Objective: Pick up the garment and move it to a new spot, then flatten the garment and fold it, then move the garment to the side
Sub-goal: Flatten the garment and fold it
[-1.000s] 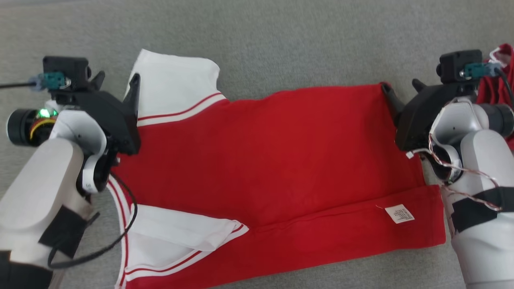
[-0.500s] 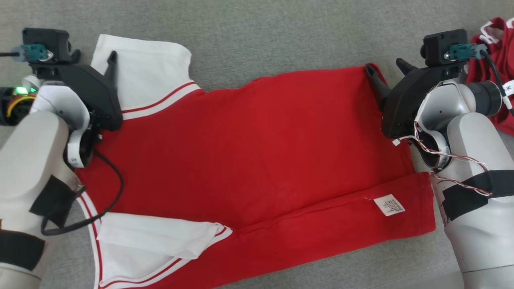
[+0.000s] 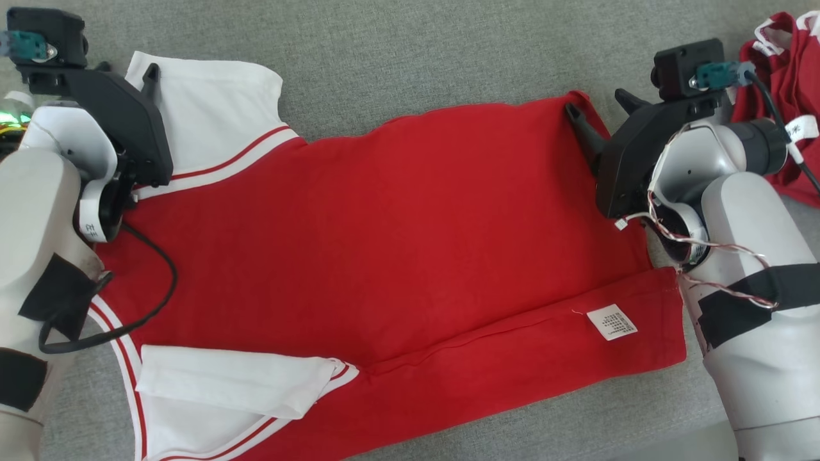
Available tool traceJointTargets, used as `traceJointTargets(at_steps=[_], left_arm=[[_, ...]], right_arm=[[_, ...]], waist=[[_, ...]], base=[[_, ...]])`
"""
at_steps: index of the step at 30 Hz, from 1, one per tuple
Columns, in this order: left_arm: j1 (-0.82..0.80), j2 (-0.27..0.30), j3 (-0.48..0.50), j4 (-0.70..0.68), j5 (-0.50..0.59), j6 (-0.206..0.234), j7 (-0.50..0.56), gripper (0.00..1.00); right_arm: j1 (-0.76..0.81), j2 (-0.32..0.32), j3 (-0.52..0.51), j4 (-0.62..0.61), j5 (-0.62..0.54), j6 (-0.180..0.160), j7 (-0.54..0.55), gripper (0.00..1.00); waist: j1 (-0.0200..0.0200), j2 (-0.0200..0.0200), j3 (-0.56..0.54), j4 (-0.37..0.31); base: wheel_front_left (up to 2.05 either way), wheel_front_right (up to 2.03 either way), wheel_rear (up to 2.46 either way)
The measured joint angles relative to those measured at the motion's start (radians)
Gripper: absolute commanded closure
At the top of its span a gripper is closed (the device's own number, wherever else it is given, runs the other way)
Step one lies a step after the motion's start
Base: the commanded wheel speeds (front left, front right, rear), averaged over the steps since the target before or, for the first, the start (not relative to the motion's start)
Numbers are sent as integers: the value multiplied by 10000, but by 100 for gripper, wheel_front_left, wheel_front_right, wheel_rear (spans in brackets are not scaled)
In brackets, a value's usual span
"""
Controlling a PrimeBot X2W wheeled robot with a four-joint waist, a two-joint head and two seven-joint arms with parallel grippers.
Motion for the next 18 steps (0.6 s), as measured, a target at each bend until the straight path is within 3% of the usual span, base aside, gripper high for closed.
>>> traceJointTargets(at_steps=[1,2,5,18], left_arm=[[-24,10,-8,-27,-38,-63,104,67],[-35,31,-13,-71,-50,-75,161,100],[-49,109,-25,-226,-180,-242,424,100],[33,217,-134,-876,-255,-199,725,100]], right_arm=[[-49,-2,-10,-6,0,0,81,0],[-114,13,-38,10,-2,0,209,0],[-290,52,-153,94,-12,0,568,0],[-830,86,-362,424,-508,0,1597,0]], waist=[[0,0,15,4],[0,0,32,6],[0,0,82,14],[1,1,144,237]], base=[[0,0,0],[0,0,0],[0,0,0],[0,0,0]])
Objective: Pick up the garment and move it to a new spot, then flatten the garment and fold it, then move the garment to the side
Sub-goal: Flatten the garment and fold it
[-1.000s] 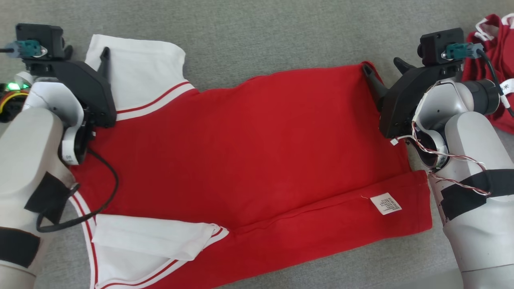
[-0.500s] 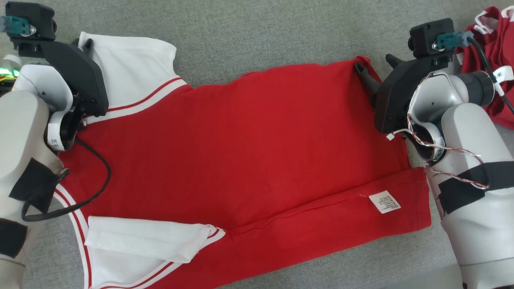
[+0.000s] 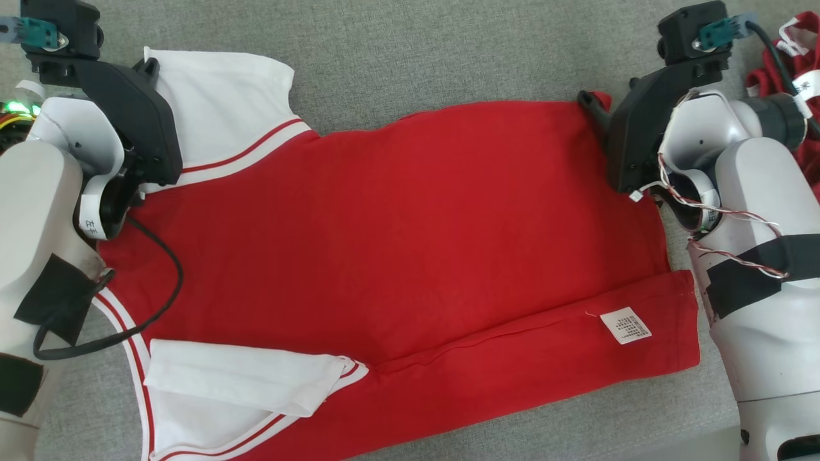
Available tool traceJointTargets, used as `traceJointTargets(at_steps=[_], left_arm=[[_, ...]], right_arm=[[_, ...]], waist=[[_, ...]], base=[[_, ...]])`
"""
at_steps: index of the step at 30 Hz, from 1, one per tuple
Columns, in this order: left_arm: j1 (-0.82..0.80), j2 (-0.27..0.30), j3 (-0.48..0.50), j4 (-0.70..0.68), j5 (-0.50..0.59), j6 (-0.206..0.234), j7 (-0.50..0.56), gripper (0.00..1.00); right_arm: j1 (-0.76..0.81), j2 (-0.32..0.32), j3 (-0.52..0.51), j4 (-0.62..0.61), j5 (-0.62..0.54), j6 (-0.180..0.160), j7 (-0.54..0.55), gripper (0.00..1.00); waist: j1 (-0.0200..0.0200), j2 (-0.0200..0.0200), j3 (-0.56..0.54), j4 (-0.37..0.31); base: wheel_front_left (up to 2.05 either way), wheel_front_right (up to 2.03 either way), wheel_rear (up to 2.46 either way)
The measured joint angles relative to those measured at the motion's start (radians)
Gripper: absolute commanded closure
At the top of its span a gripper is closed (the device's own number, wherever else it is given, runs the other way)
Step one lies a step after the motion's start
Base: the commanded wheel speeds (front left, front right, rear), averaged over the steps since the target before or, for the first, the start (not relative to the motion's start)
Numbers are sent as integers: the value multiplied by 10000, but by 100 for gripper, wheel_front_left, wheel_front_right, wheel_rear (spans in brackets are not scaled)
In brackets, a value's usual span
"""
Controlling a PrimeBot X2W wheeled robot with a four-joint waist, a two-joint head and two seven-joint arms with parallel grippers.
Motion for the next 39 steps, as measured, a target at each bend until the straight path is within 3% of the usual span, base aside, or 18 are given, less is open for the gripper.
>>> traceJointTargets(at_steps=[2,3,4,5,6,10,14,23,25,27,28,31,33,34,35,36,37,39], left_arm=[[41,31,-10,-73,-2,56,31,100],[66,46,-15,-111,-2,58,35,100],[88,59,-15,-153,-2,75,48,100],[105,61,-23,-194,-2,107,54,100],[131,69,-25,-234,-4,151,61,100],[226,130,-46,-349,-17,203,113,100],[252,188,-63,-443,-63,232,174,100],[301,276,-115,-635,-79,314,257,100],[303,303,-121,-662,-84,309,267,100],[311,318,-128,-669,-86,309,267,100],[320,332,-130,-673,-88,309,265,100],[360,366,-138,-688,-102,311,265,100],[388,391,-140,-711,-104,318,249,100],[395,407,-146,-723,-104,322,217,100],[396,418,-150,-732,-104,328,188,100],[394,430,-159,-750,-98,345,136,100],[398,437,-171,-759,-84,366,58,100],[410,474,-178,-779,27,407,-337,100]], right_arm=[[3,0,-107,31,-46,0,38,1],[11,8,-151,44,-90,0,79,18],[17,10,-178,38,-107,0,111,54],[20,13,-209,36,-105,0,148,78],[33,27,-247,38,-96,0,213,87],[129,42,-318,8,63,0,439,67],[167,13,-378,-92,107,0,736,60],[420,33,-625,-370,155,0,1394,64],[482,58,-694,-468,105,0,1486,53],[564,56,-734,-562,92,0,1557,24],[605,44,-748,-604,92,-2,1570,22],[709,36,-757,-704,94,-2,1680,30],[758,46,-744,-738,96,-2,1741,53],[776,52,-706,-754,102,-2,1737,56],[784,65,-681,-755,105,-2,1733,67],[788,81,-623,-779,105,-2,1697,93],[795,104,-602,-773,105,0,1653,100],[797,165,-711,-731,105,0,1388,100]], waist=[[0,0,-15,11],[-1,0,-20,13],[0,0,-21,13],[0,0,-23,14],[0,0,-29,14],[0,0,-75,13],[0,0,-89,10],[0,0,-43,29],[0,0,-35,30],[-1,0,-39,29],[0,0,-45,26],[-1,0,-80,13],[0,0,-96,1],[0,0,-98,-1],[0,0,-98,-2],[-1,0,-97,0],[0,0,-97,5],[0,1,-111,37]], base=[[0,0,0],[0,0,0],[0,0,0],[0,0,0],[0,0,0],[0,0,0],[0,0,0],[0,0,0],[0,0,0],[0,0,0],[0,0,0],[0,0,0],[0,0,0],[0,0,0],[0,0,0],[0,0,0],[0,0,0],[0,0,0]])
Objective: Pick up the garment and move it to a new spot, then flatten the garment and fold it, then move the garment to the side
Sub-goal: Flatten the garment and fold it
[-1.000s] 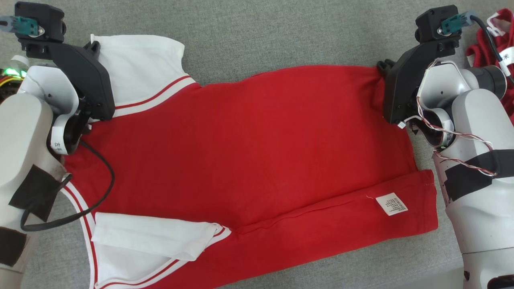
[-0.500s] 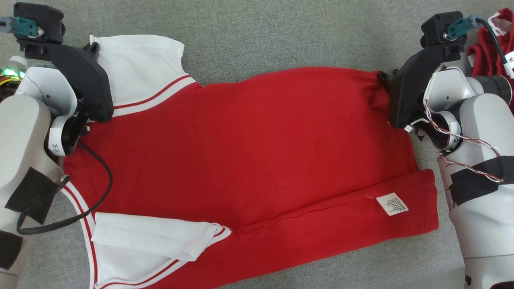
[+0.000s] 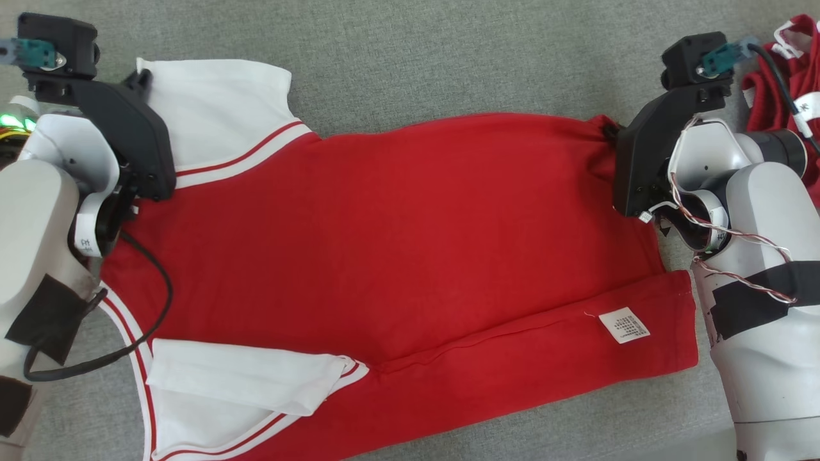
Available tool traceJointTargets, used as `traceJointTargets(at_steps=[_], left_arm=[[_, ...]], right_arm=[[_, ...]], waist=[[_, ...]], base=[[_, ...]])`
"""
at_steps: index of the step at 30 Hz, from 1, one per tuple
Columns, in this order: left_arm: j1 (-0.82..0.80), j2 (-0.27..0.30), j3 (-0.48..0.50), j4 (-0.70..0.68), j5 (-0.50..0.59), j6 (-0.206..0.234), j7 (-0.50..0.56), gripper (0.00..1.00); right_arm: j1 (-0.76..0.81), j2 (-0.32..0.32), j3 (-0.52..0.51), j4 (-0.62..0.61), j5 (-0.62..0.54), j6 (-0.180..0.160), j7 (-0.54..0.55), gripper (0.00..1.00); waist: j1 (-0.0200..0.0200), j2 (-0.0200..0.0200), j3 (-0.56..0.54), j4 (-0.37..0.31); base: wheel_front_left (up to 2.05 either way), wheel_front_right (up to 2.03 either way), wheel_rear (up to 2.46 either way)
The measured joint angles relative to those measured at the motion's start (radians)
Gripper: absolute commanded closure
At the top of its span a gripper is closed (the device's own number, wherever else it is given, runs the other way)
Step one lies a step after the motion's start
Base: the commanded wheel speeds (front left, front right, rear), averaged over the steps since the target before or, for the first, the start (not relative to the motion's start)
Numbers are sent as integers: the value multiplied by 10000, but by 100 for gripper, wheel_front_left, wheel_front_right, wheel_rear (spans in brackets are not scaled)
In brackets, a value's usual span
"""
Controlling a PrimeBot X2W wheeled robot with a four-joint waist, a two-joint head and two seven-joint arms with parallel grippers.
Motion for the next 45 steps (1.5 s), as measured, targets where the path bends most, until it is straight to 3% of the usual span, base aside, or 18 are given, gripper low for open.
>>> traceJointTargets(at_steps=[11,17,26,31,36,45], left_arm=[[141,-134,483,213,13,-29,-2339,100],[494,-395,905,307,-554,-418,-3292,100],[1934,-548,1014,-838,-976,-882,-4462,100],[3265,-713,1016,-1837,-1070,-759,-5241,100],[4506,-815,861,-2692,-961,-337,-5822,100],[6594,-1057,552,-4207,-968,190,-6138,100]], right_arm=[[112,322,-830,119,196,0,-1035,100],[278,660,-1960,410,520,0,-1814,100],[1178,777,-2366,209,917,0,-2508,100],[1894,840,-2830,-27,1333,0,-2888,100],[2703,859,-3101,-326,1603,0,-3233,100],[4089,1026,-3741,-807,2523,0,-3544,100]], waist=[[2,1,-318,146],[2,0,-557,351],[0,0,-1168,753],[-1,0,-1625,979],[-1,0,-2138,1199],[-2,-1,-2898,1573]], base=[[0,0,0],[0,0,0],[0,0,0],[0,0,0],[0,0,0],[0,0,0]])
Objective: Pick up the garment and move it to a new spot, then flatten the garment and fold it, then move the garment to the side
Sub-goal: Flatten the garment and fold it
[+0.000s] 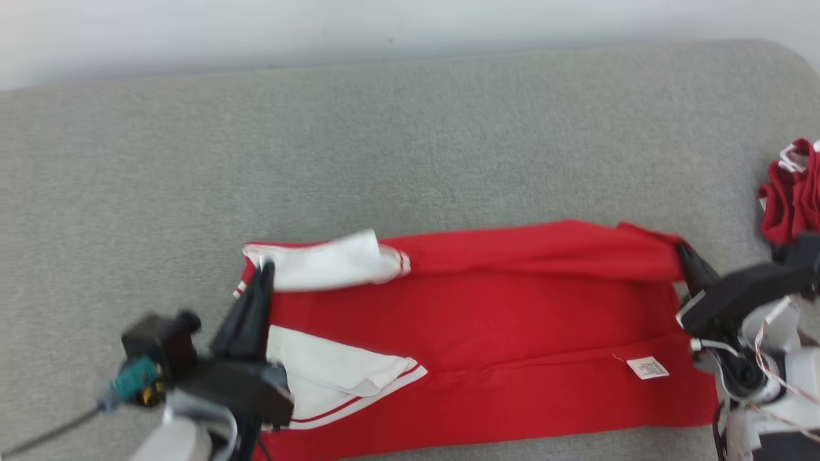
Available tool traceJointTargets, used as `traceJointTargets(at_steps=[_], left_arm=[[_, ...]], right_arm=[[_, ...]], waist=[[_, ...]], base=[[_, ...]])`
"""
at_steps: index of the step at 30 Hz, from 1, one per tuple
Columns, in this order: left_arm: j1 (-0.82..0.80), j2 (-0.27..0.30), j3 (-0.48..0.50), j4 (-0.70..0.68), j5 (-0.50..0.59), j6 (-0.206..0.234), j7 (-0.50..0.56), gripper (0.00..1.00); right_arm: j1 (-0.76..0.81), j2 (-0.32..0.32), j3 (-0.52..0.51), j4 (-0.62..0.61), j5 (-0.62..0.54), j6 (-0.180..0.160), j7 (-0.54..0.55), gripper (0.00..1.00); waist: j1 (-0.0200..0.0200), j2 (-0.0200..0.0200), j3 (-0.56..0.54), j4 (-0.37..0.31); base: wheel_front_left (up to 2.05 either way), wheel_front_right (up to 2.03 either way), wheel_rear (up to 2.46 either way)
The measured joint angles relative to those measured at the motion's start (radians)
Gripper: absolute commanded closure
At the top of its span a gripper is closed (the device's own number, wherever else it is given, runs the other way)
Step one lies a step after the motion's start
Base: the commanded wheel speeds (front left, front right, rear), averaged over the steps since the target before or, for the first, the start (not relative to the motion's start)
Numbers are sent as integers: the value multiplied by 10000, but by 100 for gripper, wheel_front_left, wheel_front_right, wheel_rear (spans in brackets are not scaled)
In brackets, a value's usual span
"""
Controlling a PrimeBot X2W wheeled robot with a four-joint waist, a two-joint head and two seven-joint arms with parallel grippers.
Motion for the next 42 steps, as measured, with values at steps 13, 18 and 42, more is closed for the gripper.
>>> traceJointTargets(at_steps=[13,18,42], left_arm=[[2409,-245,-36,-905,-675,468,-140,100],[2670,-263,-117,-855,-702,516,-151,100],[3138,-100,-619,182,261,1221,-146,0]], right_arm=[[1137,111,-961,-328,199,0,355,100],[1528,132,-1216,-500,368,0,472,100],[2854,142,-947,-673,744,0,-150,0]], waist=[[0,-1,-522,442],[1,-1,-667,579],[2,0,-1374,684]], base=[[0,0,0],[0,0,0],[0,0,0]])
